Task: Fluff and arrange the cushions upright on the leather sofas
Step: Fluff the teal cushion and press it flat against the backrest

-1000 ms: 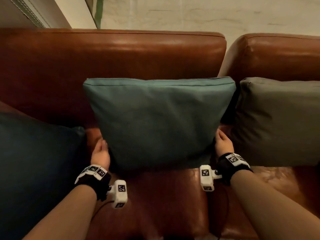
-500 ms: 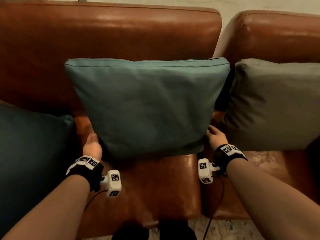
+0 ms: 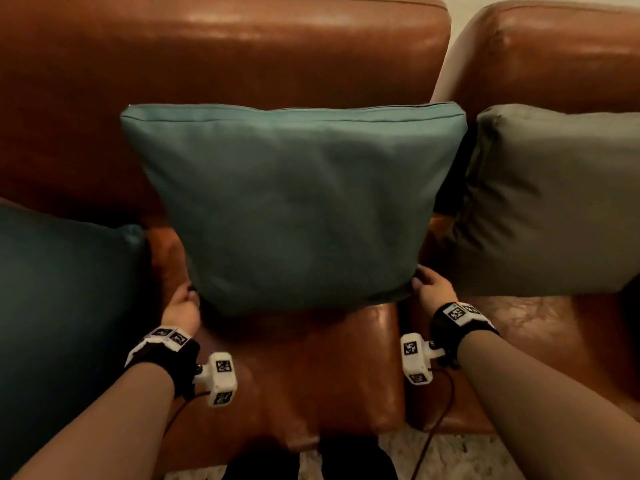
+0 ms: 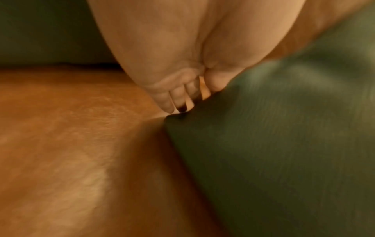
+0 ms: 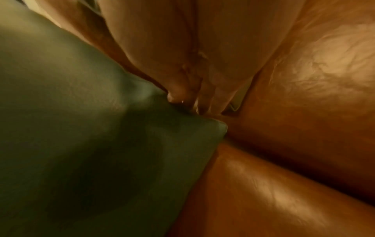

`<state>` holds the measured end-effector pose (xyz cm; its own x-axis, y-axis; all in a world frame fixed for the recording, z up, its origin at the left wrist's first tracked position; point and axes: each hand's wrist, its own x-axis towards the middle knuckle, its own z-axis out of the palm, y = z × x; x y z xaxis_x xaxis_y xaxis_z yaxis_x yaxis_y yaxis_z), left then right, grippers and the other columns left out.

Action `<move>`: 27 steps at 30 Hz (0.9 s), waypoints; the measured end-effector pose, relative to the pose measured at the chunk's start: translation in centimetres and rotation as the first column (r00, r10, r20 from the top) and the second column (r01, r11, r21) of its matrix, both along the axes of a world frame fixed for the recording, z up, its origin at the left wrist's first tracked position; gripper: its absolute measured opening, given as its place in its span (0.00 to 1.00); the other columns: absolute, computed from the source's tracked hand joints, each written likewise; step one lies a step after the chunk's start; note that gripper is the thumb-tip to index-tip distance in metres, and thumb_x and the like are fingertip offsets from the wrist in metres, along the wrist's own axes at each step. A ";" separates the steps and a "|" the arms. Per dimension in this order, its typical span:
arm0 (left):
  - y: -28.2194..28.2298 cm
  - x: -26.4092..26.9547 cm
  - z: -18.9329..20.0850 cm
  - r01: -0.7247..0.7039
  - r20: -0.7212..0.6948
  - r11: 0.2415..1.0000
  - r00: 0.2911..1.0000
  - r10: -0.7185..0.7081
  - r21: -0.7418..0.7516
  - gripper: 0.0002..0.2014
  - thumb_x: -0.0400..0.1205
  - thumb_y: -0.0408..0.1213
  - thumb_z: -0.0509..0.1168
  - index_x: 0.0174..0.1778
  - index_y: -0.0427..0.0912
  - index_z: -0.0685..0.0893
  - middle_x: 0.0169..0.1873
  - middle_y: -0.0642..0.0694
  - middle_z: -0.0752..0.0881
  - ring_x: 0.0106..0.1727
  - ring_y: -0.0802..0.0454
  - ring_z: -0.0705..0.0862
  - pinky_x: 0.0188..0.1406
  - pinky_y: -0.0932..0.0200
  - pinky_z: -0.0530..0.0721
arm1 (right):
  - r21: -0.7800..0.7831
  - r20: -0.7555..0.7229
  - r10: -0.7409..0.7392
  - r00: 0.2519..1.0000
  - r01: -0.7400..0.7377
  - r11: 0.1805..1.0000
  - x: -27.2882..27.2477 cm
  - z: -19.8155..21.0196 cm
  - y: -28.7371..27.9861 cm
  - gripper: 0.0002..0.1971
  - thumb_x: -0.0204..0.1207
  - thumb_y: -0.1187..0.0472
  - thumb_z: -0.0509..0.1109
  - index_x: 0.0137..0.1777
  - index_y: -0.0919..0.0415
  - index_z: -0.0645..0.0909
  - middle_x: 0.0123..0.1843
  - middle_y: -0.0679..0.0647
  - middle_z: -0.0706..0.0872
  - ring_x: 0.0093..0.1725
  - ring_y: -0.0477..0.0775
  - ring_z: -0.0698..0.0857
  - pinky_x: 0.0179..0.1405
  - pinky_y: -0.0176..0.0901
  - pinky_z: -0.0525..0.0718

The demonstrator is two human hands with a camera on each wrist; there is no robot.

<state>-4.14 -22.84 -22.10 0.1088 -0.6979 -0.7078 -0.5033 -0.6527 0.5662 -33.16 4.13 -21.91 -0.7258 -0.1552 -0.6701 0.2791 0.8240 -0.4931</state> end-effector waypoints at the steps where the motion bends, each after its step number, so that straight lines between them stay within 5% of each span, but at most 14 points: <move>1: 0.2 0.2 -0.6 0.039 0.027 0.999 0.999 -0.039 -0.009 0.17 0.88 0.27 0.55 0.73 0.34 0.77 0.69 0.31 0.81 0.66 0.40 0.80 0.57 0.61 0.72 | 0.005 0.000 -0.004 1.000 0.004 1.000 0.3 -0.4 0.0 0.19 0.83 0.67 0.64 0.74 0.59 0.78 0.70 0.59 0.83 0.69 0.59 0.80 0.60 0.38 0.73; 3: 0.1 0.5 -1.5 0.136 0.088 0.988 0.988 -0.130 -0.066 0.13 0.86 0.25 0.59 0.66 0.32 0.79 0.67 0.28 0.82 0.59 0.45 0.80 0.53 0.63 0.75 | 0.020 -0.034 -0.076 0.996 0.077 0.997 0.6 -1.1 -0.3 0.17 0.81 0.64 0.69 0.69 0.58 0.82 0.65 0.59 0.86 0.64 0.59 0.83 0.60 0.43 0.77; 6: -0.6 0.3 -2.7 0.226 0.229 0.967 0.954 -0.196 -0.114 0.05 0.85 0.29 0.63 0.52 0.39 0.74 0.62 0.26 0.83 0.63 0.35 0.83 0.63 0.54 0.76 | 0.107 -0.136 -0.163 0.977 0.179 0.978 0.2 -1.9 -0.6 0.14 0.75 0.59 0.75 0.61 0.55 0.87 0.57 0.55 0.90 0.59 0.58 0.86 0.62 0.48 0.82; 9: -1.4 -0.3 -3.1 0.284 0.337 0.956 0.910 -0.244 -0.077 0.09 0.85 0.33 0.63 0.58 0.36 0.75 0.62 0.28 0.83 0.65 0.32 0.81 0.65 0.48 0.74 | 0.162 -0.192 -0.150 0.970 0.182 0.970 0.0 -1.9 -0.9 0.13 0.73 0.57 0.78 0.57 0.55 0.88 0.56 0.55 0.90 0.58 0.59 0.87 0.61 0.49 0.83; 12: -1.8 -1.1 -1.3 0.340 0.418 0.940 0.857 -0.301 -0.020 0.18 0.83 0.31 0.62 0.69 0.37 0.70 0.65 0.28 0.80 0.66 0.27 0.79 0.65 0.42 0.75 | 0.262 -0.137 0.061 0.989 -0.023 0.965 -0.6 0.2 -1.6 0.13 0.77 0.55 0.73 0.60 0.58 0.86 0.59 0.58 0.89 0.60 0.61 0.85 0.57 0.45 0.81; 15: -1.8 -1.6 2.7 0.329 0.334 0.883 0.918 -0.215 -0.336 0.20 0.80 0.27 0.60 0.69 0.40 0.72 0.66 0.31 0.79 0.67 0.30 0.79 0.65 0.41 0.76 | 0.286 -0.212 0.309 0.927 -0.243 0.927 -1.4 4.5 -2.4 0.13 0.83 0.53 0.63 0.50 0.60 0.86 0.49 0.62 0.90 0.52 0.65 0.86 0.45 0.43 0.76; 18: -1.9 -2.6 8.0 0.417 0.258 0.591 0.905 -0.337 -0.690 0.16 0.81 0.30 0.60 0.66 0.37 0.76 0.61 0.34 0.78 0.63 0.37 0.78 0.66 0.45 0.74 | 0.087 -0.638 0.326 0.698 -0.355 0.931 -1.1 10.3 -3.7 0.14 0.82 0.55 0.65 0.38 0.61 0.83 0.34 0.59 0.85 0.38 0.61 0.83 0.39 0.45 0.74; 21: -2.5 -6.5 13.1 0.578 0.424 0.156 0.731 -0.534 -0.801 0.19 0.80 0.36 0.62 0.67 0.37 0.77 0.61 0.36 0.78 0.63 0.40 0.76 0.65 0.45 0.74 | -0.004 -0.869 0.296 0.395 -0.606 0.796 -0.8 14.6 -8.3 0.09 0.79 0.58 0.67 0.51 0.60 0.86 0.49 0.55 0.86 0.52 0.55 0.81 0.55 0.44 0.78; 24: -3.9 -12.7 15.4 0.719 0.606 -0.105 0.487 -0.629 -0.687 0.24 0.82 0.43 0.58 0.75 0.43 0.72 0.71 0.40 0.76 0.72 0.42 0.73 0.72 0.46 0.69 | 0.189 -0.839 0.521 0.158 -0.813 0.550 0.2 14.8 -15.0 0.19 0.81 0.53 0.63 0.69 0.56 0.80 0.72 0.58 0.79 0.72 0.62 0.75 0.74 0.59 0.72; 27: -6.7 -16.1 14.2 0.885 0.768 -0.222 0.204 -0.607 -0.410 0.29 0.85 0.51 0.47 0.84 0.52 0.61 0.82 0.45 0.68 0.83 0.41 0.65 0.83 0.38 0.59 | 0.511 -0.629 0.749 -0.208 -0.837 0.196 0.2 12.4 -18.4 0.29 0.84 0.46 0.52 0.84 0.52 0.63 0.86 0.54 0.63 0.85 0.60 0.61 0.81 0.68 0.60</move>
